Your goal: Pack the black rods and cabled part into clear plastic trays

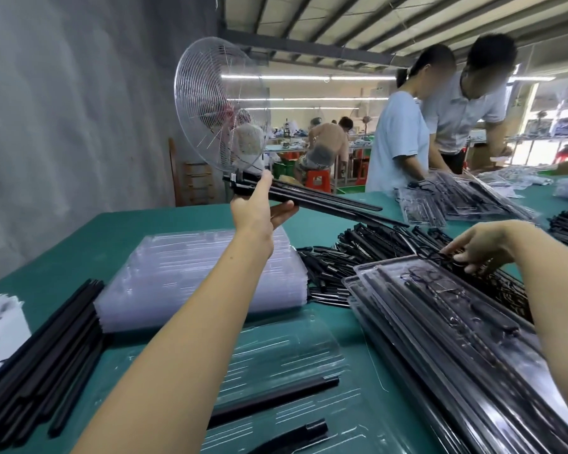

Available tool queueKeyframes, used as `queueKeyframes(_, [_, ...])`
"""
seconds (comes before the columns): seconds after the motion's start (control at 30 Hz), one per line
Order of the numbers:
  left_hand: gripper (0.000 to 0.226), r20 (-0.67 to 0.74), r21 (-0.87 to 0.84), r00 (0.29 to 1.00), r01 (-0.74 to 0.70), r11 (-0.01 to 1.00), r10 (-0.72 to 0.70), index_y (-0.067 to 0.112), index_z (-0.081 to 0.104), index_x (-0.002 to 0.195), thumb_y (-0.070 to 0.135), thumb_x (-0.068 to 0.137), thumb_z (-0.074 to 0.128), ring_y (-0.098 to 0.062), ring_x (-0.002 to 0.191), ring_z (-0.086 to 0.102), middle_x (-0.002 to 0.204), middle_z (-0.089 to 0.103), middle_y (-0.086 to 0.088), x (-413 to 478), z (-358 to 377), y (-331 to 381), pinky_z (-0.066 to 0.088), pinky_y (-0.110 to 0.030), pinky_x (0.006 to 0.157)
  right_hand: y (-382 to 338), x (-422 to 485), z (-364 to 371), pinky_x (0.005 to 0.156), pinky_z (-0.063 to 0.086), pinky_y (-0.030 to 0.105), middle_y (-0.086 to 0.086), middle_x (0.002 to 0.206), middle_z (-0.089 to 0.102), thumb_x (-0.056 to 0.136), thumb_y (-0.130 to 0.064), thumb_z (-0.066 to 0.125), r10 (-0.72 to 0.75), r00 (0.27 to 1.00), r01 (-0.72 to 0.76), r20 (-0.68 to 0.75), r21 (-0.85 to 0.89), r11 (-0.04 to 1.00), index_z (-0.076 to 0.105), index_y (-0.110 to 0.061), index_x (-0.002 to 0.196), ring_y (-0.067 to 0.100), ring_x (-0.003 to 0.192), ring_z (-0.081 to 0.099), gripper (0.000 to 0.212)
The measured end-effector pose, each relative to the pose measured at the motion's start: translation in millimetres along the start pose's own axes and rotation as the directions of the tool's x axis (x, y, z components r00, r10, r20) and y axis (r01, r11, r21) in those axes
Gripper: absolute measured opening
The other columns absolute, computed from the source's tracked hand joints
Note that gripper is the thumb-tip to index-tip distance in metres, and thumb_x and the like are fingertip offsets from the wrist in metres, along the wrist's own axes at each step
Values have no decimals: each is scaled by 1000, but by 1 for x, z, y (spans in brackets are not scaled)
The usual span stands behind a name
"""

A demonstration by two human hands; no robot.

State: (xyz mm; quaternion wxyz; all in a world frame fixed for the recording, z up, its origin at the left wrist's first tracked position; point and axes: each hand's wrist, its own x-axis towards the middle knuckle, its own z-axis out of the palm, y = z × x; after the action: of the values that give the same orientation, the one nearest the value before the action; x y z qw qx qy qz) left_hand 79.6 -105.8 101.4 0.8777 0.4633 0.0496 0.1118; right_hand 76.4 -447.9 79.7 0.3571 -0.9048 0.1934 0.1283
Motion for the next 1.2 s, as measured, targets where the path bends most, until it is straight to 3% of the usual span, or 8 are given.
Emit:
queueKeyframes(0.23, [45,-34,-58,998,57,997,-59,9,41,119,24,88,68,-22,53,65,103,51,-11,2,-10,-19,61,-43,65,8,15,5,35,48,24,12,70,52,93,12,42,15,953,31,-303,146,989,64,4,98,20,52,42,23])
queueKeyframes(0.3, [47,-54,-100,996,64,993,-70,8,42,122,26,88,68,-23,57,66,108,49,-12,4,-13,-20,61,-43,65,9,20,9,40,48,26,11,72,49,96,-1,47,39,967,-3,-253,143,990,56,-2,106,20,54,39,14])
queueKeyframes(0.5, [48,-50,-147,995,76,986,-84,8,43,124,27,88,68,-23,58,64,113,49,-14,6,-12,-20,60,-45,68,20,23,19,71,45,33,16,97,54,99,-21,33,232,972,-227,-40,-421,878,48,4,115,25,73,51,33])
queueKeyframes(0.63, [55,-34,-179,996,79,981,-86,6,42,130,28,87,69,-22,57,64,119,50,-15,6,-7,-20,60,-46,71,30,21,18,65,45,27,6,75,52,99,-27,44,309,949,-291,-65,-559,777,52,-7,79,18,63,49,30])
queueKeyframes(0.77, [50,-17,-173,996,88,981,-92,8,44,125,28,87,69,-25,63,65,117,48,-15,7,-6,-19,60,-46,70,45,31,16,86,46,31,10,108,59,90,-25,62,165,946,-290,-279,-503,814,58,-1,113,24,91,54,34])
queueKeyframes(0.9, [54,-12,-177,996,88,980,-91,6,44,130,28,87,69,-24,60,65,122,48,-17,7,-10,-20,60,-45,68,38,42,5,82,48,33,22,114,59,88,-7,51,2,867,-231,-498,-399,887,56,3,101,31,92,54,17])
queueKeyframes(1.03, [59,12,-234,994,113,966,-113,5,42,136,27,88,68,-23,60,64,130,45,-18,6,-13,-24,60,-45,68,42,45,-1,76,43,36,27,105,57,87,0,49,-97,772,-267,-628,-459,848,48,2,85,39,97,56,3])
queueKeyframes(1.2, [59,24,-281,992,125,952,-123,6,42,136,28,88,67,-25,70,64,113,46,-13,4,-4,-24,60,-45,67,47,44,-6,84,47,26,15,120,58,88,-11,60,6,920,-228,-391,-524,820,58,-5,110,27,106,58,23])
